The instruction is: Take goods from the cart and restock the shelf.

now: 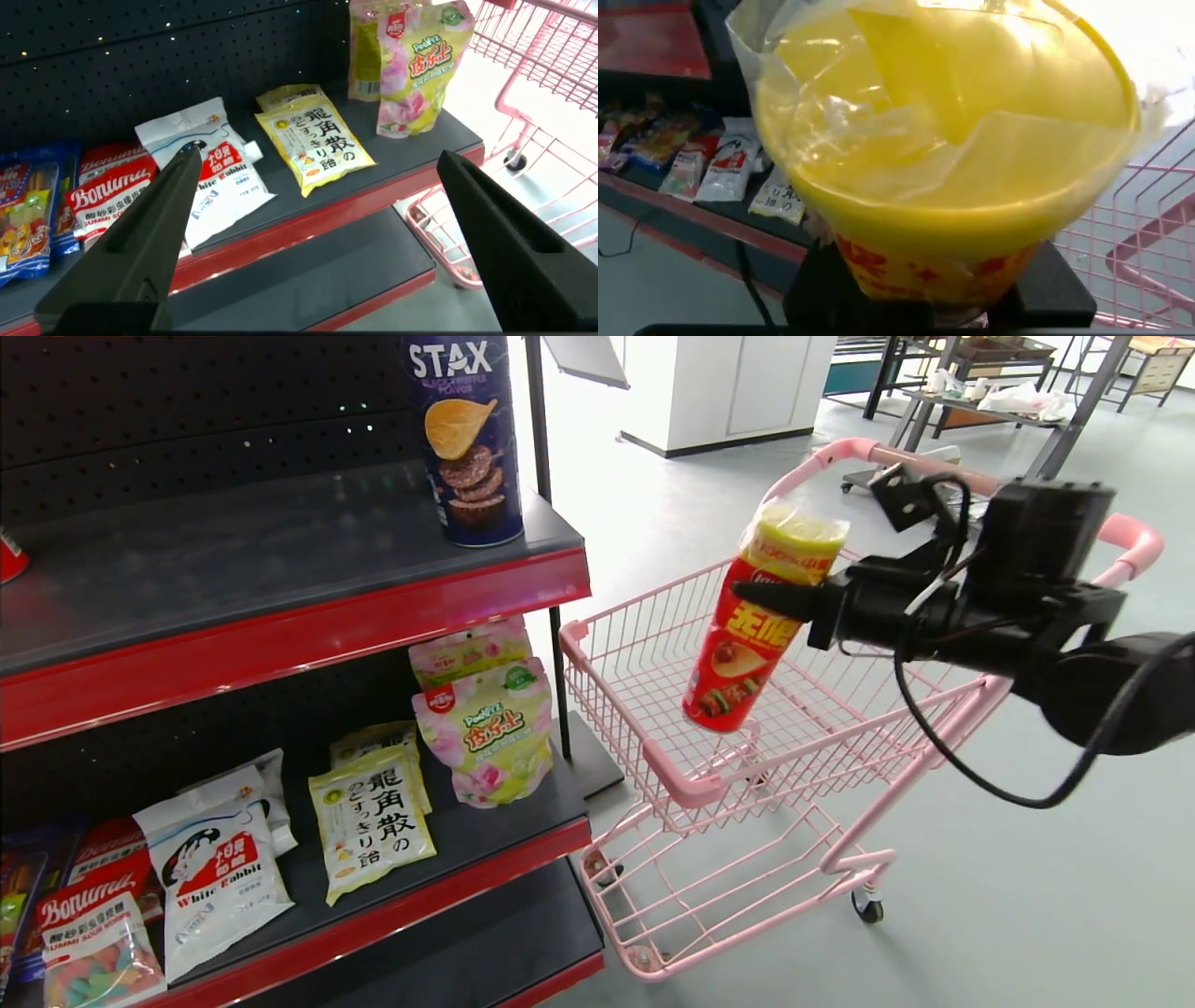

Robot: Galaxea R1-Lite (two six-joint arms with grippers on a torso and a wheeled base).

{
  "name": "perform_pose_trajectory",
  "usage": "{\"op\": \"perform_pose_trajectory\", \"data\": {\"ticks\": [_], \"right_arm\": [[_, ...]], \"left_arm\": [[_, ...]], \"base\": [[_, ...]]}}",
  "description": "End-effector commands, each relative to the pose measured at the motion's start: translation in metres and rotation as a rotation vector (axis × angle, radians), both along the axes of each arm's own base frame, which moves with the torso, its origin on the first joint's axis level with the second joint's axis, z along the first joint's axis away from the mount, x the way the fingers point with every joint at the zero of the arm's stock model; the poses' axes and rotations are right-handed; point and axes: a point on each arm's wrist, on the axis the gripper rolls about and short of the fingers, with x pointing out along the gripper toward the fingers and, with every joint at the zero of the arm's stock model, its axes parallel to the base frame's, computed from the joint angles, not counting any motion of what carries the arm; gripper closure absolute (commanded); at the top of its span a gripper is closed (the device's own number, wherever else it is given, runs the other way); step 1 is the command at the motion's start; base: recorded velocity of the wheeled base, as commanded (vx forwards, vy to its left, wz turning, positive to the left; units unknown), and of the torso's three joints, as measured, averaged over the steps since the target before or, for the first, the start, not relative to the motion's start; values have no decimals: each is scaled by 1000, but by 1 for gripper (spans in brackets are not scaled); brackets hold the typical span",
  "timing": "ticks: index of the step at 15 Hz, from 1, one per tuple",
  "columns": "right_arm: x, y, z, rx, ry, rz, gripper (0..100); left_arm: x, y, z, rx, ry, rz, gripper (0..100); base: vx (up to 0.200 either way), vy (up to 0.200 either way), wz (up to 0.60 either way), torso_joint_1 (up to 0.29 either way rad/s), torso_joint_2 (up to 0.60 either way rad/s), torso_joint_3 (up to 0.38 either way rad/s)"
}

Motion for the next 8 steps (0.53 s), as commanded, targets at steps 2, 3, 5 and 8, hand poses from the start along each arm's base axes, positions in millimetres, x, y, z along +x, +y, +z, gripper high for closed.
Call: {"op": "perform_pose_trajectory", "data": {"ticks": [2,3,5,8], "right_arm": [[-76,-9,64,36,-95,-57,100],[-93,-10,63,15,-77,-50,100],[-111,1,47,-63,16,27,100],[-141,25,34,-83,47,161,100]], "left_arm": [[0,0,0,0,1,1,0],[0,0,0,0,1,1,0],[0,0,0,1,1,0,0],[0,0,0,1,1,0,0]], "base": [[0,0,0,0,0,0],[0,0,0,0,0,0],[0,0,0,0,0,0],[0,0,0,0,0,0]]}}
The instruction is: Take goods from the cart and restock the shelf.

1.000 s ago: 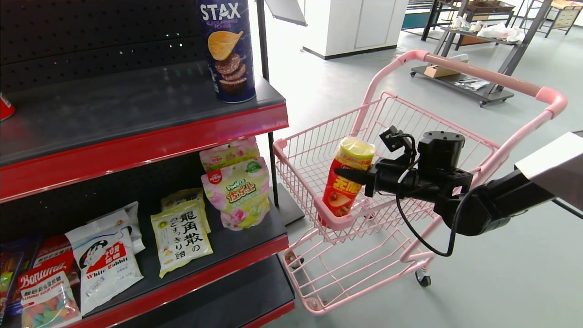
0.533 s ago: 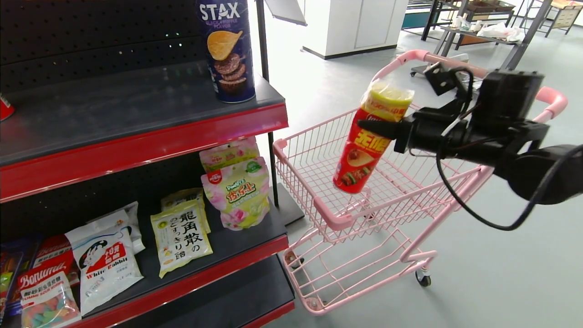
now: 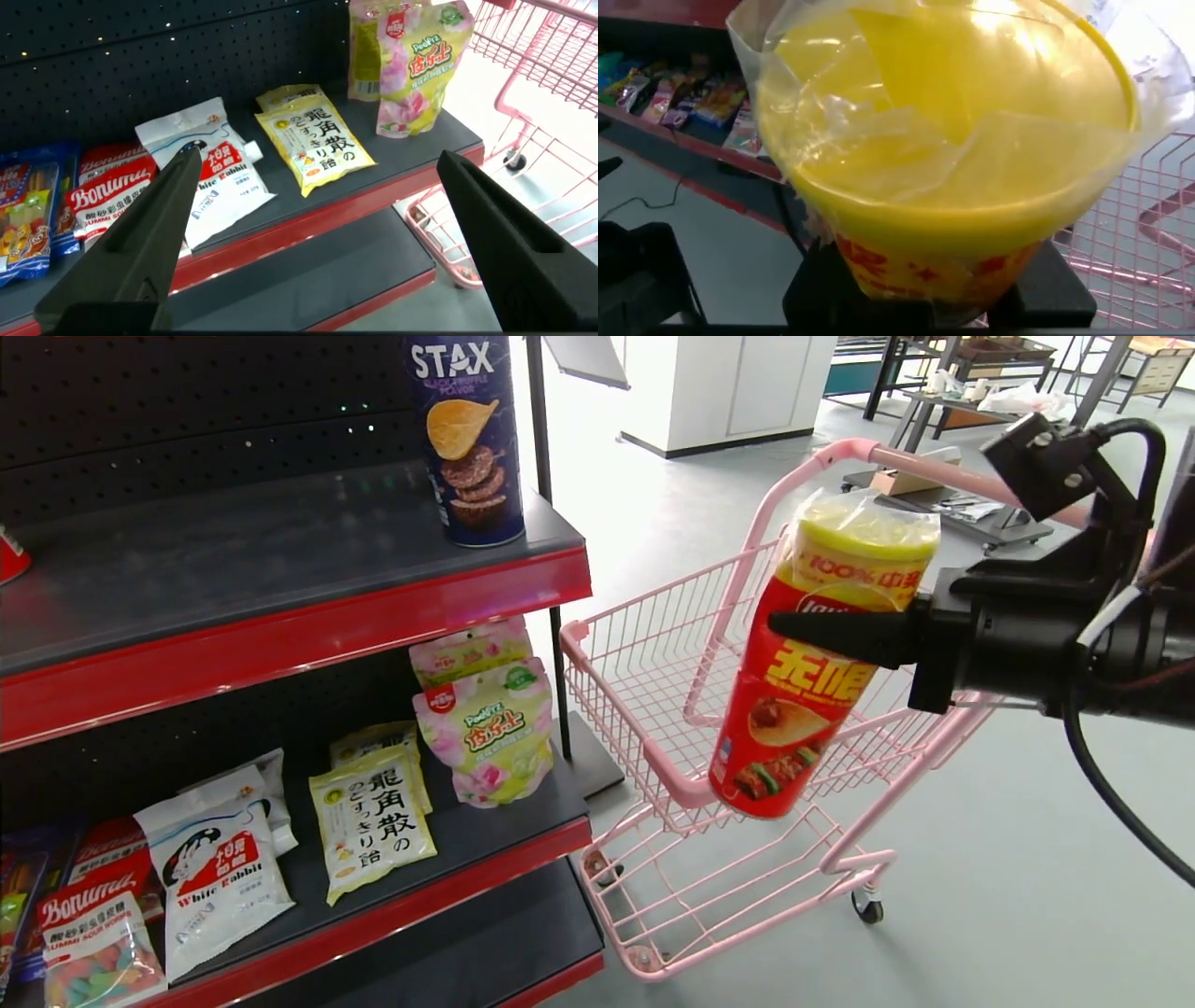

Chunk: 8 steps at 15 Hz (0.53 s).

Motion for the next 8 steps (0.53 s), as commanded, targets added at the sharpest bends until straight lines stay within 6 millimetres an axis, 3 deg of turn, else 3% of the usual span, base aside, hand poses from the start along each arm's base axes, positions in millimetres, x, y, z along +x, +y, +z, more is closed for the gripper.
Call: {"op": "perform_pose_trajectory", "data": {"ticks": [1,5,8], "right_arm": [[-29,16,1,6,-8,117,100],[-21,16,-8,-22,12,48,100],[-28,9,-10,-23,13,46,100]], "left_arm": [[0,0,0,0,1,1,0],[0,0,0,1,1,1,0],[0,0,0,1,1,1,0]], "base": [[0,0,0,0,0,0],[0,0,0,0,0,0],[0,0,0,1,-19,-15]]}}
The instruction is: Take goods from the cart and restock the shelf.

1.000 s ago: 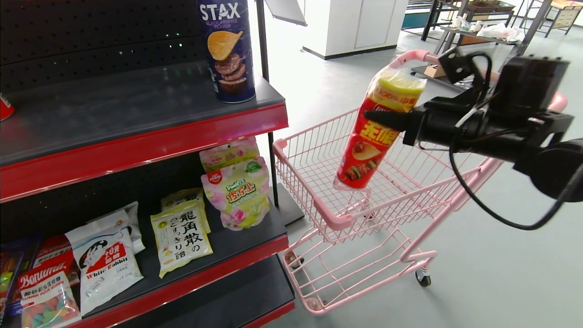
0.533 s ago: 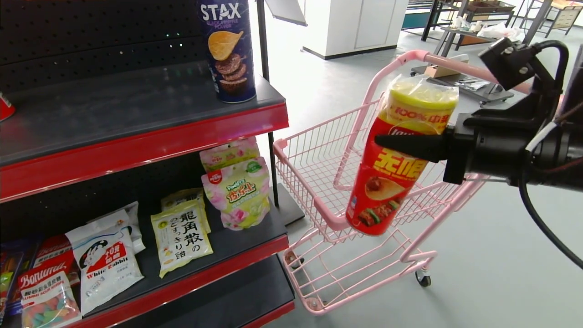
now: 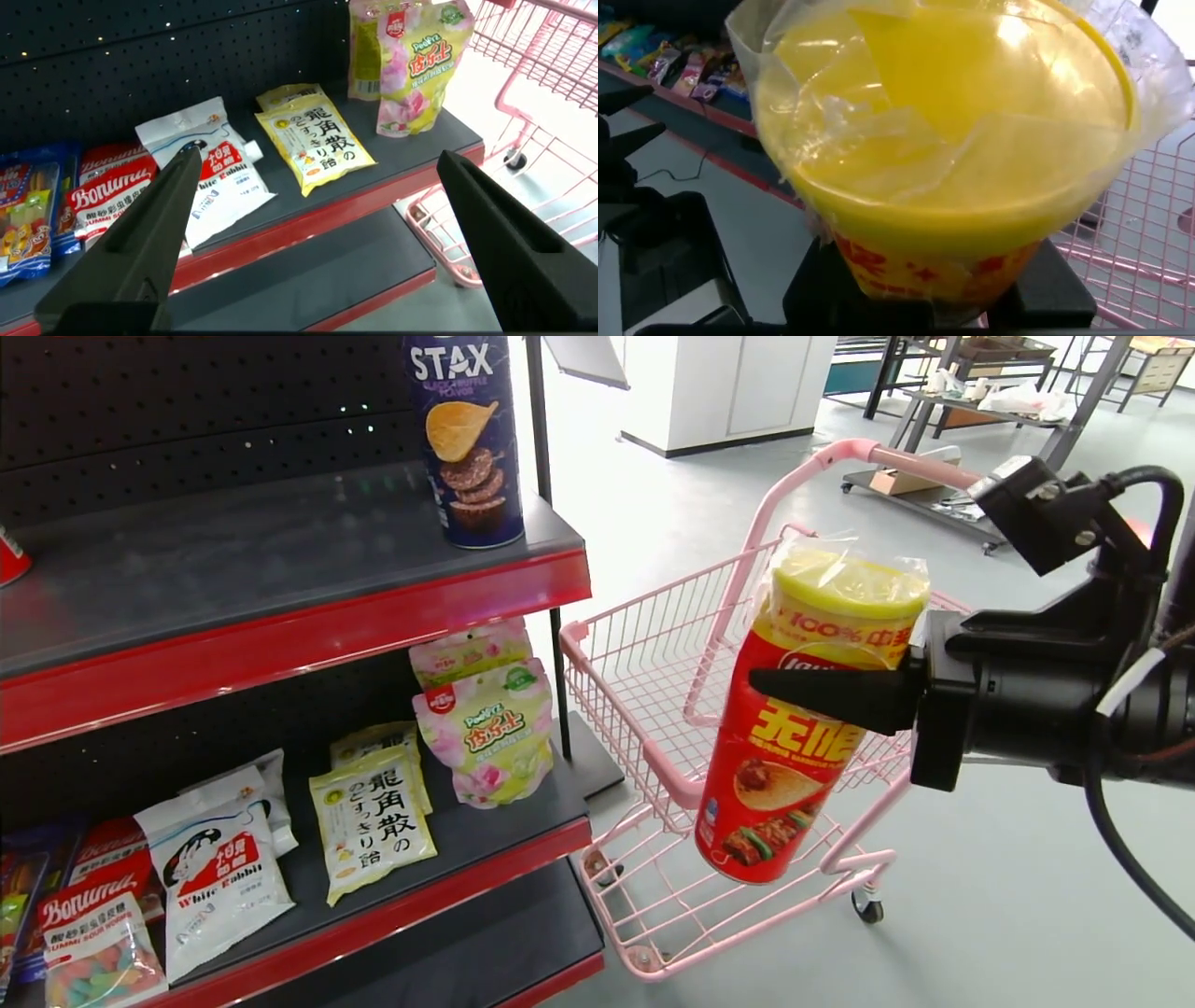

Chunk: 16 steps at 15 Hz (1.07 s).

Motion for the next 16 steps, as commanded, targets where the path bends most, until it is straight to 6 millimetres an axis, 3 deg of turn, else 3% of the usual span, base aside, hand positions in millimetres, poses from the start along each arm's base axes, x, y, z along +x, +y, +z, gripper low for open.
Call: {"op": "perform_pose_trajectory", "data": {"ticks": [1,8,16], "right_arm": [[-11,-6,-2,2,-3,7,100],[-20,-12,3,14,-27,11,100],[-19,-11,4,5,-48,16,100]], "left_arm": [[0,0,0,0,0,2,0],[0,0,0,0,0,2,0],[0,0,0,-3,0,2,0]], "base": [[0,0,0,51,-251,-212],[0,0,0,120,-464,-342],[0,0,0,196,-573,-374]]}}
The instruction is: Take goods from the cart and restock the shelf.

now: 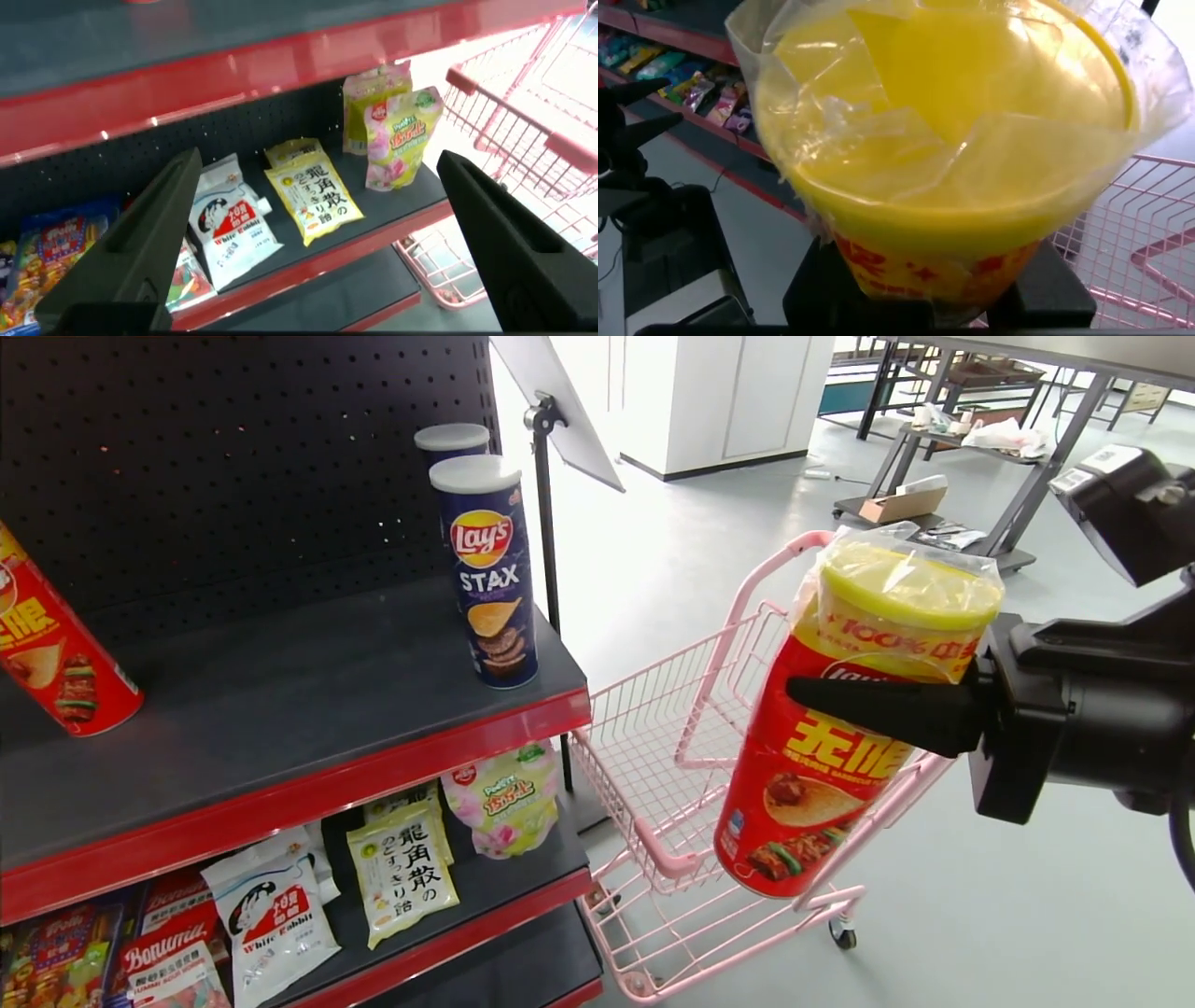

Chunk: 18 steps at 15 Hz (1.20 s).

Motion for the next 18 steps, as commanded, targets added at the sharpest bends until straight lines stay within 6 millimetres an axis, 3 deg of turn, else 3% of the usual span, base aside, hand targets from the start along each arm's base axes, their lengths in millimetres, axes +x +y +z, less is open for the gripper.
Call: {"op": "perform_pose_trajectory", "data": {"ticks": [1,6,12,14,18], "right_arm": [[0,0,0,-1,0,1,100],[2,1,-4,-10,12,-10,100],[1,-1,-9,-20,26,-15,100],[1,-1,-10,-21,27,-16,100],[0,-3,-14,-33,31,-21,100]], "left_arm": [[0,0,0,-1,1,1,0],[0,0,0,-4,3,1,0],[0,0,0,-7,3,1,0],[0,0,0,-7,3,1,0],[0,0,0,-7,3,1,0]], "base": [[0,0,0,242,-613,-373],[0,0,0,141,-356,-209],[-200,0,0,9,-14,-10],[0,0,0,0,0,0],[0,0,600,-4,-4,2]]}}
